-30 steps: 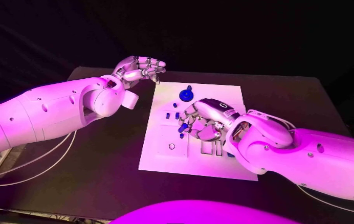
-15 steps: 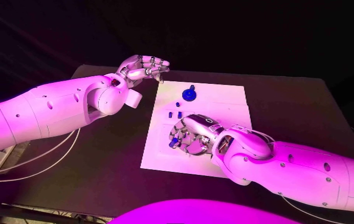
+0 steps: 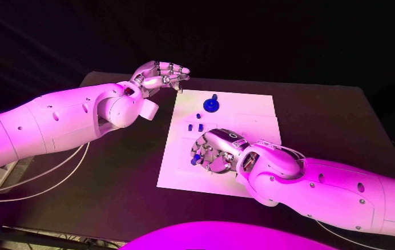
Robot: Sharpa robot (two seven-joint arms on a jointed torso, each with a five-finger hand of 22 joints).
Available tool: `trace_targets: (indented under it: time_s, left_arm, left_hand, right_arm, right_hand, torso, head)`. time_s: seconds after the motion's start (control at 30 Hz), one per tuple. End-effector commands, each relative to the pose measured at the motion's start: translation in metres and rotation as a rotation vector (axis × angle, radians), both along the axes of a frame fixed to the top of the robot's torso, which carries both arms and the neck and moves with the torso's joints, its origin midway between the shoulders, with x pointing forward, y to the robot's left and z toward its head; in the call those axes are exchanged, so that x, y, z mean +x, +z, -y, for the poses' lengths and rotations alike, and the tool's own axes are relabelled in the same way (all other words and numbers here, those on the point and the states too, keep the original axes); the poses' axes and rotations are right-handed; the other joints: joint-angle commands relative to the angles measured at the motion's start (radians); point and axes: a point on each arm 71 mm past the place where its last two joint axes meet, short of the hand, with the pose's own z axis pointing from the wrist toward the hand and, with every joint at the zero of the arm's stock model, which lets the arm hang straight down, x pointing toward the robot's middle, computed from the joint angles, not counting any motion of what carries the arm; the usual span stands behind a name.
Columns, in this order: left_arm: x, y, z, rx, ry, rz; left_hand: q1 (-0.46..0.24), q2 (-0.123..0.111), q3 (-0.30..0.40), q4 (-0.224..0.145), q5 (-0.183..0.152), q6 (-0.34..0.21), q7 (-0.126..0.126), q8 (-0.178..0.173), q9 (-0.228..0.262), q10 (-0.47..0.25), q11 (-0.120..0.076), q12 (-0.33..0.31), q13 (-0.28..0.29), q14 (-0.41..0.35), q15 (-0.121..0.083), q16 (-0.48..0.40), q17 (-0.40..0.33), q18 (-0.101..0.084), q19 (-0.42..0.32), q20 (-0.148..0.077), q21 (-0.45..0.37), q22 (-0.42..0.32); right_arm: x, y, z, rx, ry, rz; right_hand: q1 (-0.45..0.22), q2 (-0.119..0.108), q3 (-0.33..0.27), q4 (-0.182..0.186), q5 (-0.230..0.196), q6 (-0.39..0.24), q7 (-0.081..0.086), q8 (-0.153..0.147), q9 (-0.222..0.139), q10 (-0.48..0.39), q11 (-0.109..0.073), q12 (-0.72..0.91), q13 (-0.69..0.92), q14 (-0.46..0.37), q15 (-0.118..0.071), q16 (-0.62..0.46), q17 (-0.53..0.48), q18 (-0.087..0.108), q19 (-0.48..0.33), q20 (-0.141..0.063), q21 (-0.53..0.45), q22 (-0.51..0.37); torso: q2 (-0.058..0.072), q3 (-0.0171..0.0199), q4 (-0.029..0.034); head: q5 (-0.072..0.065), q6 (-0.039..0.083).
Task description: Assemble the parts on the task board
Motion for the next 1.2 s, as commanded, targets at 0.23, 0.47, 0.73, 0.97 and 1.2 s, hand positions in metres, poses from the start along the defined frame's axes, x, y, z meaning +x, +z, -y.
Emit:
trace_targets:
  time_s: [0.23, 0.47, 0.73, 0.97, 1.2]
  left_arm:
    - [0.000, 0.001, 0.001, -0.008, -0.017, 0.000]
    - [-0.001, 0.001, 0.001, -0.008, -0.016, 0.000]
    - [-0.001, 0.001, 0.002, -0.008, -0.017, -0.001]
    - [-0.001, 0.001, 0.002, -0.008, -0.017, -0.001]
    - [-0.001, 0.001, 0.002, -0.008, -0.017, -0.001]
  left_hand:
    - [0.004, -0.001, -0.006, 0.000, 0.004, -0.006, -0.001, 0.001, -0.001, -0.007, -0.001, 0.005, -0.001, -0.008, -0.001, -0.005, -0.001, 0.005, 0.000, 0.005, -0.007, -0.001]
    - [0.004, -0.001, -0.006, 0.000, 0.004, -0.006, -0.001, 0.001, -0.001, -0.007, -0.001, 0.005, -0.001, -0.008, -0.001, -0.005, -0.001, 0.005, 0.000, 0.005, -0.007, -0.001]
    - [0.004, -0.001, -0.006, 0.000, 0.004, -0.006, -0.001, 0.001, -0.001, -0.009, -0.001, 0.005, -0.001, -0.010, 0.000, -0.005, -0.002, 0.005, -0.001, 0.006, -0.008, -0.002]
    - [0.004, -0.001, -0.006, 0.000, 0.004, -0.006, -0.001, 0.001, -0.001, -0.009, -0.001, 0.005, -0.001, -0.010, 0.000, -0.005, -0.002, 0.005, -0.001, 0.006, -0.008, -0.002]
    - [0.004, -0.001, -0.006, 0.000, 0.004, -0.006, -0.001, 0.001, -0.001, -0.009, -0.001, 0.005, -0.001, -0.010, 0.000, -0.005, -0.002, 0.005, -0.001, 0.006, -0.008, -0.002]
  right_arm:
    - [0.000, -0.003, 0.002, -0.059, 0.005, 0.022]
    - [0.001, -0.004, 0.001, -0.086, 0.004, 0.038]
    - [-0.003, -0.008, -0.008, -0.118, 0.030, 0.037]
    - [-0.007, -0.011, -0.014, -0.137, 0.053, 0.034]
    - [-0.006, -0.013, -0.015, -0.149, 0.036, 0.031]
  right_hand:
    - [-0.006, 0.003, 0.000, -0.007, 0.004, 0.001, 0.006, 0.062, 0.079, 0.000, 0.001, -0.007, 0.001, 0.055, -0.004, -0.004, 0.014, 0.001, -0.006, 0.001, -0.001, 0.143]
    - [-0.006, 0.003, 0.000, -0.007, 0.004, 0.001, 0.006, 0.062, 0.079, 0.000, 0.001, -0.007, 0.001, 0.055, -0.004, -0.004, 0.014, 0.001, -0.006, 0.001, -0.001, 0.143]
    - [-0.009, 0.002, 0.000, -0.009, 0.003, 0.001, 0.006, 0.062, 0.081, 0.000, 0.001, -0.008, 0.002, 0.054, -0.003, -0.004, 0.013, 0.001, -0.006, 0.001, -0.001, 0.143]
    - [-0.016, -0.002, -0.002, -0.012, -0.003, -0.003, 0.006, 0.063, 0.083, -0.002, 0.002, -0.013, 0.004, 0.053, -0.003, -0.007, 0.007, 0.002, -0.009, 0.002, -0.009, 0.141]
    - [-0.057, -0.022, 0.001, -0.013, -0.030, -0.062, 0.023, 0.023, 0.071, -0.011, 0.013, -0.030, 0.016, 0.054, 0.006, -0.007, 0.008, 0.003, -0.013, 0.009, -0.022, 0.140]
  torso:
    - [0.000, -0.0003, 0.0005]
    - [0.000, -0.0004, 0.0005]
    - [0.000, -0.0006, 0.0006]
    - [0.000, -0.0011, 0.0009]
    - [0.000, -0.0011, 0.0007]
  head:
    - [0.000, -0.003]
    - [0.000, -0.003]
    - [0.000, -0.004]
    - [0.000, -0.005]
    - [-0.001, -0.005]
